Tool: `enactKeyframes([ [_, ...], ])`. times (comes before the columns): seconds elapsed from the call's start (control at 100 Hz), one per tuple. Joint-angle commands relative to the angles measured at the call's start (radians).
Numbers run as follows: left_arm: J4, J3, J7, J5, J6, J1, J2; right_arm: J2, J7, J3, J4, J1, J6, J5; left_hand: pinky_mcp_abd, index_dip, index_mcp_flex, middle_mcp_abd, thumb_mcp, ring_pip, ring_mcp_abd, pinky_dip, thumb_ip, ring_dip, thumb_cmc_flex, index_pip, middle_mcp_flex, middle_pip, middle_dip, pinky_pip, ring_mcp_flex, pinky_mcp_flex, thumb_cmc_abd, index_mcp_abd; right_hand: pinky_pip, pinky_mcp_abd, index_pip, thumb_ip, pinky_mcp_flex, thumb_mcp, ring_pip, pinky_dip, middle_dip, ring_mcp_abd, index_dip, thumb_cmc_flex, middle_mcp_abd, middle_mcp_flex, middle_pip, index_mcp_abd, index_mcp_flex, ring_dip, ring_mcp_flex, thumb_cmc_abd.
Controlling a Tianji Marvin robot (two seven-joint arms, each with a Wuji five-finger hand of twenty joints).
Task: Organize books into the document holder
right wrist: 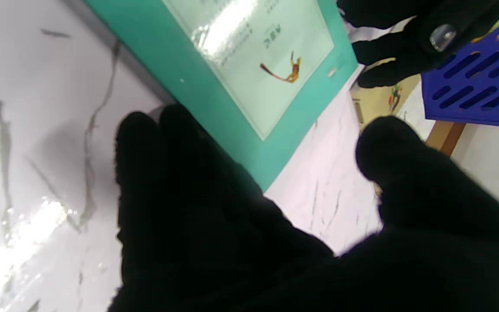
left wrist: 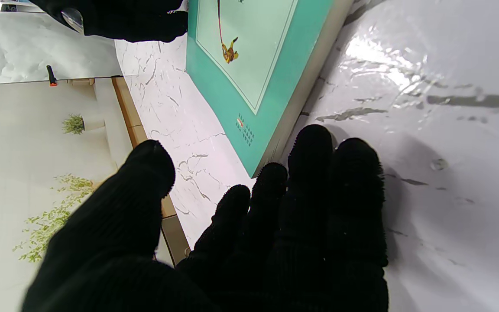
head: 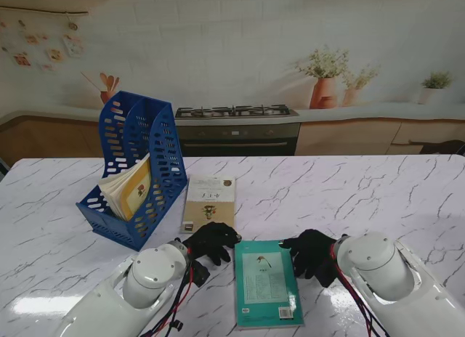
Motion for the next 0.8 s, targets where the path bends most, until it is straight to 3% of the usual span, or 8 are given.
enactKeyframes([
  [0.0,0.016,0.014,-0.023,-0.009,-0.009,0.013,-0.008,-0.012,0.018,-0.023,0.026,-0.017,-0.005,-0.024,-0.003,-0.007,-0.017,0.019,0.021,0.005,0.052,-0.016,0.016,-0.011,0.021,0.004,-0.003,-0.033,-0.020,0.014,0.026,0.023,-0.027,0.035,-0.004,0.067,-0.026,-0.002,0.004,0.016,-0.095,-0.014,-0.066,0.001,-0.028,-0.015,0.074,-0.098,-0.133,0.022,-0.021,-0.046,-0.048,-0.022],
  [0.11,0.014,0.015,-0.028,-0.014,-0.004,0.012,-0.008,-0.019,0.000,-0.029,0.035,-0.017,-0.006,-0.013,-0.005,-0.008,-0.019,0.017,0.022,0.007,0.045,-0.022,0.016,-0.012,0.024,0.003,-0.007,-0.033,-0.020,0.015,0.026,0.022,-0.029,0.033,-0.007,0.055,-0.027,-0.001,-0.009,0.020,-0.096,-0.014,-0.065,-0.012,-0.027,-0.007,0.063,-0.104,-0.126,0.012,-0.028,-0.046,-0.054,-0.024],
  [0.23,0.012,0.017,-0.033,-0.017,-0.001,0.012,-0.007,-0.034,-0.040,-0.026,0.041,-0.024,-0.011,0.011,-0.005,-0.008,-0.020,0.014,0.023,0.007,0.041,-0.027,0.016,-0.013,0.026,0.003,-0.007,-0.031,-0.019,0.018,0.027,0.022,-0.032,0.031,-0.007,0.035,-0.016,-0.001,-0.041,0.031,-0.087,-0.008,-0.062,-0.046,-0.013,0.001,0.007,-0.089,-0.114,-0.042,-0.043,-0.039,-0.053,-0.030],
  [0.33,0.014,0.019,-0.037,-0.025,-0.001,0.010,-0.007,-0.049,-0.075,-0.020,0.043,-0.030,-0.005,0.046,-0.003,-0.009,-0.024,0.008,0.025,0.008,0.040,-0.030,0.016,-0.012,0.029,0.001,-0.014,-0.029,-0.016,0.019,0.024,0.018,-0.035,0.029,0.009,0.065,0.004,-0.002,-0.059,0.049,-0.066,0.016,-0.061,-0.045,0.023,0.004,-0.005,-0.078,-0.108,-0.047,-0.055,-0.027,-0.053,-0.040],
  [0.55,0.022,0.028,-0.049,-0.041,-0.004,0.002,-0.008,-0.083,-0.158,-0.003,0.035,-0.048,0.026,0.134,0.003,-0.011,-0.034,0.004,0.029,0.009,0.032,-0.030,0.016,-0.005,0.031,-0.006,-0.031,-0.028,-0.007,0.025,0.018,0.013,-0.037,0.024,-0.009,0.195,-0.006,-0.007,-0.091,0.092,-0.050,0.029,-0.057,-0.027,0.038,0.002,-0.027,-0.074,-0.100,-0.060,-0.070,-0.017,-0.079,-0.060],
  [0.79,0.024,0.029,-0.053,-0.060,-0.004,0.001,-0.010,-0.098,-0.179,0.005,0.033,-0.048,0.056,0.196,0.010,-0.014,-0.044,0.000,0.038,0.011,0.020,-0.030,0.016,0.005,0.036,-0.016,-0.047,-0.033,-0.002,0.029,0.010,0.004,-0.043,0.021,-0.019,0.243,-0.020,-0.007,-0.145,0.119,-0.037,0.045,-0.042,-0.027,0.058,0.003,-0.067,-0.127,-0.069,-0.101,-0.126,-0.008,-0.109,-0.067],
])
